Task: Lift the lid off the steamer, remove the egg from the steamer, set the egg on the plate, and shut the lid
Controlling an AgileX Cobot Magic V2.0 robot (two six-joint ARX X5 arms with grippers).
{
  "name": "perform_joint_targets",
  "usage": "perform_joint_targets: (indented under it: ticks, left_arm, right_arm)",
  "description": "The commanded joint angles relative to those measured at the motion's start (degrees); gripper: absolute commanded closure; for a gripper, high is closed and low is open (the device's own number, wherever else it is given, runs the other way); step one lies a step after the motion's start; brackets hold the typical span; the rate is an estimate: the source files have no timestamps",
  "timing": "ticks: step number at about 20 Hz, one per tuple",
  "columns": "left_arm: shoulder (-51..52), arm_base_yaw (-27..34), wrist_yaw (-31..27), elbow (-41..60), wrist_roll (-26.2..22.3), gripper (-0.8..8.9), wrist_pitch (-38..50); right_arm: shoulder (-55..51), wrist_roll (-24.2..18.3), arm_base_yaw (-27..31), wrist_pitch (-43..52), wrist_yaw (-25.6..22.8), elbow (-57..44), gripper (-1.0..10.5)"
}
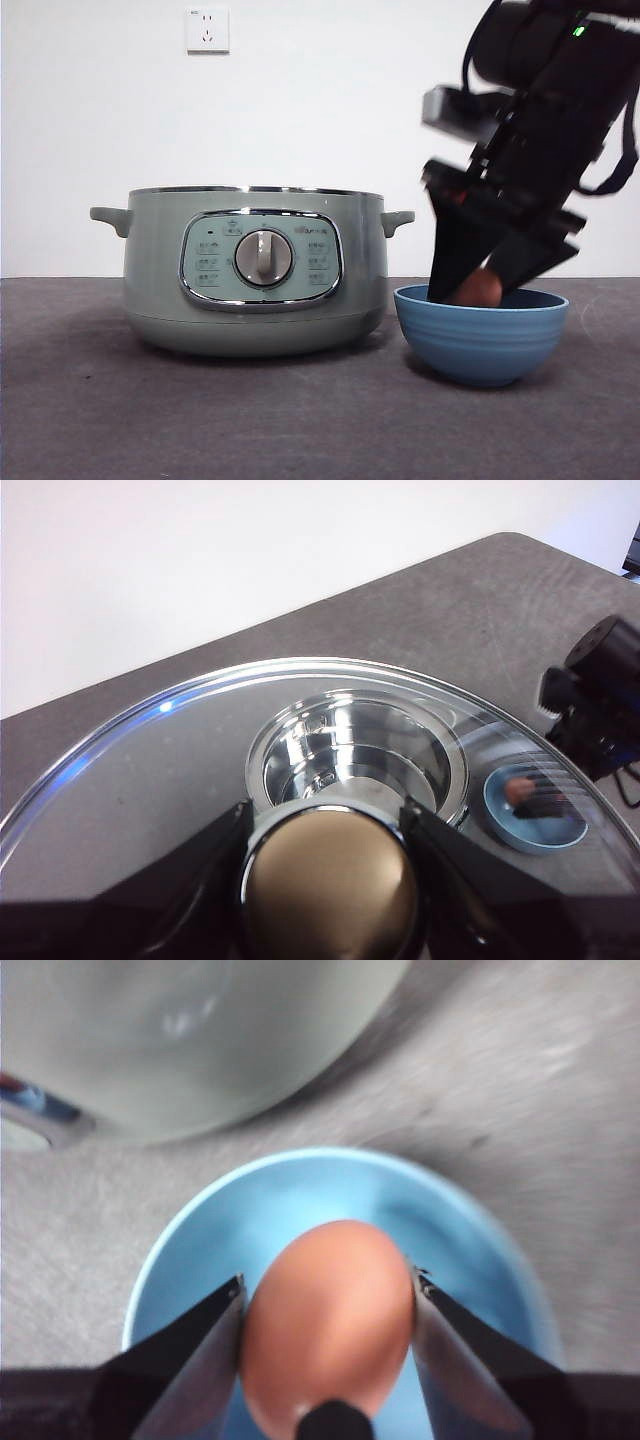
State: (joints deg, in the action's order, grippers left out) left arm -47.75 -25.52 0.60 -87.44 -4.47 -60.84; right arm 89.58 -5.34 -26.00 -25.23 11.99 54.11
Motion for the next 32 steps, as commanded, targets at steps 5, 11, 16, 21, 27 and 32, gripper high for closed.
perform_joint_targets:
  ticks: [5, 11, 16, 21, 27, 32]
  left_arm:
    - [0.66, 0.11, -0.11, -1.33, -0.02, 8.22, 0.72]
    - [0.66, 0.11, -0.13, -1.33, -0.02, 8.22, 0.7]
    - [0.66, 0.11, -0.13, -1.33, -0.04, 8.22, 0.7]
    - [0.66, 0.11, -0.11, -1.33, -0.04, 8.22, 0.72]
    - [0.63, 0.11, -0.09, -1.33, -0.04, 8.22, 0.74]
    - [-1.31, 0.11, 1.25, -1.33, -0.07, 8.22, 2.95]
  right_arm:
    - [4.92, -0.11, -1.07, 1.6, -0.37, -0.48, 9.6]
    - [7.69, -0.28, -1.07, 2.43, -0.33, -0.48, 9.6]
    - [7.89, -0.26, -1.49, 2.16, -0.09, -0.48, 7.5]
    - [4.22, -0.24, -1.86, 2.49, -0.07, -0.44, 5.3]
    - [-7.32, 0.9, -1.86, 1.62, -0.09, -0.37, 5.3]
    - [-22.73, 2.75, -1.86, -1.07, -0.07, -0.37, 5.3]
